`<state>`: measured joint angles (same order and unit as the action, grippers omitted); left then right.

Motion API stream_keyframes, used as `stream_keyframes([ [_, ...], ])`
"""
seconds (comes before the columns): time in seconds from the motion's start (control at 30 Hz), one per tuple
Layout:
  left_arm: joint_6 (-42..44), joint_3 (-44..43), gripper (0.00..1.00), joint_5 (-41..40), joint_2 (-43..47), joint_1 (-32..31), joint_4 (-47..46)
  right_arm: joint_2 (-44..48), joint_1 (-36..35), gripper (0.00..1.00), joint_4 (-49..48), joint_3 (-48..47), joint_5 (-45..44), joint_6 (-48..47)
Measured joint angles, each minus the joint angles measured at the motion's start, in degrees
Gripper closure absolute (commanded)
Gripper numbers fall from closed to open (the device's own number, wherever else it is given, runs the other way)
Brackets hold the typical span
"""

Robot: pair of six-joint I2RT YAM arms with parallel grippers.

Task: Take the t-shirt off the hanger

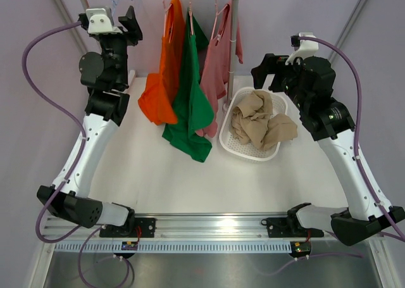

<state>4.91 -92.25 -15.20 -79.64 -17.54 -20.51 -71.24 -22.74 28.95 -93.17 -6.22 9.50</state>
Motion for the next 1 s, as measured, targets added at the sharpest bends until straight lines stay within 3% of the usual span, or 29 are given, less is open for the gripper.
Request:
stream_keyframes([
  [0.23, 0.9, -3.6, 0.4, -0.4, -2.2, -0.2, 1.6, 0.1, 0.0, 0.01, 0.0, 0.5, 0.8, 0.2],
  [0.6, -1.8, -14.5, 0.44, 9.1, -13.6, -0.2, 10.8, 1.1, 0.0, 0.01, 0.0, 1.2, 1.0, 0.2],
  [1.0, -3.2, -17.7, 0.48, 13.3, -18.5, -0.2, 14.7, 2.5, 0.0, 0.0, 0.0, 2.6, 0.9, 0.2],
])
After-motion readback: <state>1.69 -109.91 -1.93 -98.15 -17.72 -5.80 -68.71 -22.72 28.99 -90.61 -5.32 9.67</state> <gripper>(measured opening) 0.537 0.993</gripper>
